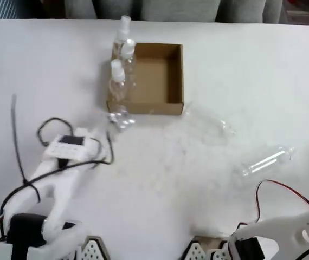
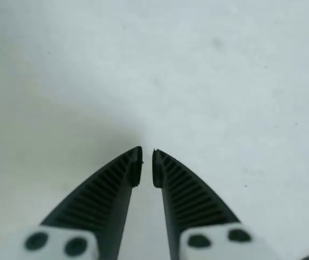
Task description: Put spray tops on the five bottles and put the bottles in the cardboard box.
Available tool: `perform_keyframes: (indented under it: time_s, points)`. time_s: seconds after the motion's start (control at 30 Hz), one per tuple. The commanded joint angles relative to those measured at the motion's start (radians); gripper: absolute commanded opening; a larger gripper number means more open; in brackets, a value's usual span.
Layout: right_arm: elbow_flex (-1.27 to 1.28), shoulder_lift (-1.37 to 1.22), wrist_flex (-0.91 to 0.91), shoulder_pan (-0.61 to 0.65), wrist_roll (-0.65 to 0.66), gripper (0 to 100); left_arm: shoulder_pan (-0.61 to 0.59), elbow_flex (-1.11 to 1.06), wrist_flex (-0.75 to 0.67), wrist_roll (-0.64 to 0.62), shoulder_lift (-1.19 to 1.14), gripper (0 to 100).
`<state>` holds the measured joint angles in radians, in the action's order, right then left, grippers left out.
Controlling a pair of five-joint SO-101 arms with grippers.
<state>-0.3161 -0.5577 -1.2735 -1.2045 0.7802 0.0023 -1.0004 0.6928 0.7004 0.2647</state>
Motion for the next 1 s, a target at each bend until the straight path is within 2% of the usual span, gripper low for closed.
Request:
perform_keyframes:
  time_s: [0.0, 0.13, 0.33, 0.5, 0.6, 0.7, 0.97]
  points:
    - [-0.015, 0.013, 0.013, 0.008, 0.011, 1.6, -0.128, 0.044, 0.015, 0.018, 0.047, 8]
    - [-0.015, 0.013, 0.013, 0.012, 0.009, 1.6, -0.166, 0.041, 0.015, 0.015, 0.051, 24]
    - [-0.015, 0.013, 0.030, 0.012, 0.011, 1.6, -0.163, 0.058, 0.040, 0.015, 0.073, 24]
    - [-0.011, 0.012, 0.102, 0.001, 0.005, 1.6, -0.091, 0.107, 0.249, 0.014, 0.225, 24]
    - [-0.009, 0.012, 0.105, 0.001, 0.005, 1.6, 0.031, 0.103, 0.388, 0.014, 0.367, 24]
    - [-0.008, 0.010, 0.104, 0.001, 0.005, 1.6, 0.217, 0.066, 0.505, 0.014, 0.513, 24]
    - [-0.006, 0.010, 0.104, 0.004, 0.005, 1.6, 0.762, -0.129, 0.509, -0.106, 0.822, 24]
